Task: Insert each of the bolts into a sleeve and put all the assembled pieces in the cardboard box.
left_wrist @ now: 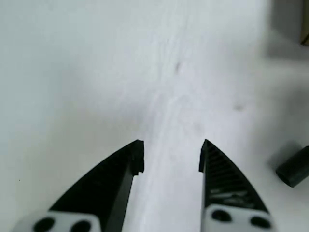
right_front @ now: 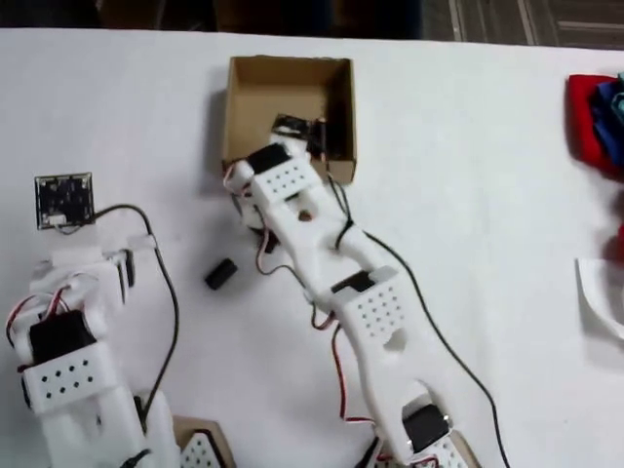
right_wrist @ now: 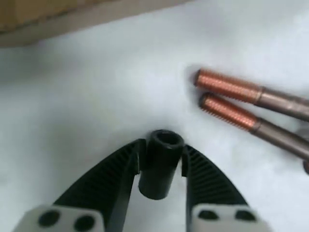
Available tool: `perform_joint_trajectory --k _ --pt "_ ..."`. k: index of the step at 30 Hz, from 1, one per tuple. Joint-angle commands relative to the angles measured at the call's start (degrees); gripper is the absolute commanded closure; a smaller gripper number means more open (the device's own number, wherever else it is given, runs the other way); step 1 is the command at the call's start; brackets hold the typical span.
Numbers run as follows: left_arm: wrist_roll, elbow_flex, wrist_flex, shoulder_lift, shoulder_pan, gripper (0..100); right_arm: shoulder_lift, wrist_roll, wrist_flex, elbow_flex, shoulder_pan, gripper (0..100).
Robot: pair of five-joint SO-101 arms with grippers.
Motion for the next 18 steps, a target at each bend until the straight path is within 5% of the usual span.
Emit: perform_joint_trajectory --k 1,9,15,18 --pt "-0.2 -0.4 -0.2 -1.0 -0.5 79 1.4 3.7 -0.2 -3.0 2.7 96.9" --pt "0.0 -0.4 -0.3 -1.0 -0.2 79 1.0 8.2 8.9 -5.7 4.4 97.8" --pt "4.6 -0.5 -1.1 -0.6 4.5 79 -8.2 30.8 17.5 -9.0 11.7 97.8" --pt "6.9 -0.5 -3.1 -0.5 11.8 79 -17.5 31.6 17.5 -4.0 17.1 97.8"
